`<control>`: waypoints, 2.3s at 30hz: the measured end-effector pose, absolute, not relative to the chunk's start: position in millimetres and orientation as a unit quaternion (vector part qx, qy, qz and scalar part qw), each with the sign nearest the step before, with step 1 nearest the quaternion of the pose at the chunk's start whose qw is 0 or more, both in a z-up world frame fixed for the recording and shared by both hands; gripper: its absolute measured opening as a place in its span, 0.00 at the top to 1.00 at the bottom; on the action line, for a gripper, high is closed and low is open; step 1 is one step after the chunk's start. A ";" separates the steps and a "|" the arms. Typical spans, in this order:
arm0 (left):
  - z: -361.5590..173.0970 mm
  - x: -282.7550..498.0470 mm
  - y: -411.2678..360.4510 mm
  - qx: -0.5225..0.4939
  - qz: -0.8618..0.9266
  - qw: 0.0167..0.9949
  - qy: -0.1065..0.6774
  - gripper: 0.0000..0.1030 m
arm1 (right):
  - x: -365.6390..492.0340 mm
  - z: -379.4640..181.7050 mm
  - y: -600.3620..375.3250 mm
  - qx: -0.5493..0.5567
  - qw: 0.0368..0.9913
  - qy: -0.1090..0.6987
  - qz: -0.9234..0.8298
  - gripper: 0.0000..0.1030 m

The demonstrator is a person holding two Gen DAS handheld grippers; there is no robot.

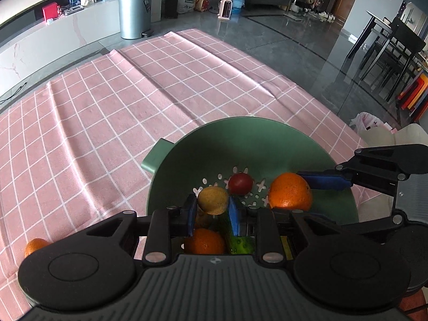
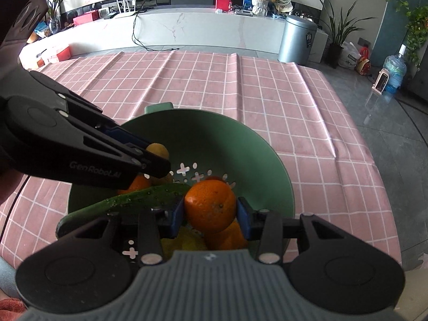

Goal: Organize fruits
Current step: 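Lower the longan and orange into the green colander and open both grippers, then grasp the last mandarin orange with the left gripper while the right gripper grasps the last longan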

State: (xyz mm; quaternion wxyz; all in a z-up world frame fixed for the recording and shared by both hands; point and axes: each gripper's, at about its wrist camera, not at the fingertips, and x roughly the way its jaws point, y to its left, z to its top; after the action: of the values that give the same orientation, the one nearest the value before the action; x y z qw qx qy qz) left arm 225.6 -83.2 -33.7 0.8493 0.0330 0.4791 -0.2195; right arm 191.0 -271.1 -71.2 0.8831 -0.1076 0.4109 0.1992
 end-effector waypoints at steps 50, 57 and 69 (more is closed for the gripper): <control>42.1 137.7 24.4 0.065 -0.156 0.914 0.369 0.33 | 131.9 -3.1 -197.4 -0.122 0.914 0.309 0.234 0.26; 19.9 132.1 60.0 0.055 -0.141 0.910 0.386 0.33 | 126.3 -3.3 -152.8 -0.198 0.892 0.282 0.294 0.33; -18.7 152.3 93.6 0.034 -0.134 0.902 0.410 0.33 | 170.1 -29.4 -95.0 -0.270 0.817 0.366 0.354 0.49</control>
State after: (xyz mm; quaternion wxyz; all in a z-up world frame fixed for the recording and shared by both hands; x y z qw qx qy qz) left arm 152.3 93.6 -18.7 0.9017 0.0345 0.4095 -0.1342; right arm 170.1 -95.0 -29.4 0.8171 -0.2702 0.3665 0.3537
